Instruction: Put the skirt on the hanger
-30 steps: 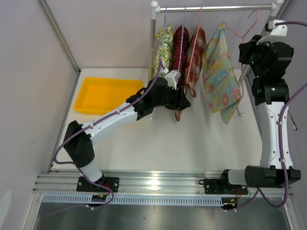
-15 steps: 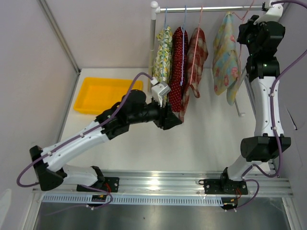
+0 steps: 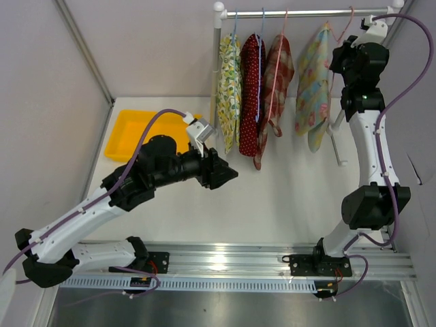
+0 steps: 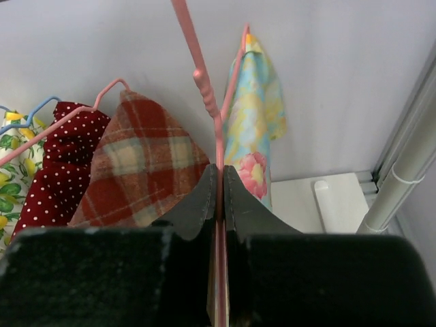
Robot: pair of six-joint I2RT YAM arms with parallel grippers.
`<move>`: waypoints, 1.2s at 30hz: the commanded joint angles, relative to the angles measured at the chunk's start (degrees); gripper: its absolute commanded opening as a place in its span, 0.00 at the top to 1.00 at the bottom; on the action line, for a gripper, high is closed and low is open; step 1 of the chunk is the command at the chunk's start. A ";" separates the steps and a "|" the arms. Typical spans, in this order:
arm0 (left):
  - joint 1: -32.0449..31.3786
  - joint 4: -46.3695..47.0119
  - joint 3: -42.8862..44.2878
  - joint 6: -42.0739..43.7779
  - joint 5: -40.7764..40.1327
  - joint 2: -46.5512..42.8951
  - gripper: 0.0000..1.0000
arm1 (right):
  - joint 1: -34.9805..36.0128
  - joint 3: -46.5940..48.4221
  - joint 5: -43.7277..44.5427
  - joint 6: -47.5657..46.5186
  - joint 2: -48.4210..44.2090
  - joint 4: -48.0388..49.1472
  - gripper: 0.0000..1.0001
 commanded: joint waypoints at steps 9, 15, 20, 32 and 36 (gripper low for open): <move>0.16 -6.31 3.23 3.78 -5.40 -4.68 0.41 | -1.29 -2.32 3.17 6.94 -11.05 -5.08 0.10; 0.16 -9.39 5.69 4.84 -10.06 -6.52 0.40 | -2.08 -7.58 3.97 12.39 -21.24 -13.51 0.01; 0.16 -10.97 5.25 4.84 -15.16 -9.42 0.38 | -1.03 -19.77 0.19 16.52 -31.43 -20.62 0.01; 0.16 -14.93 -1.95 0.72 -24.13 -15.75 0.34 | 25.50 -45.99 7.74 20.04 -50.34 -26.70 0.01; 0.16 -15.46 -3.98 -0.95 -25.18 -16.98 0.34 | 27.97 -49.95 9.15 19.96 -51.57 -28.11 0.01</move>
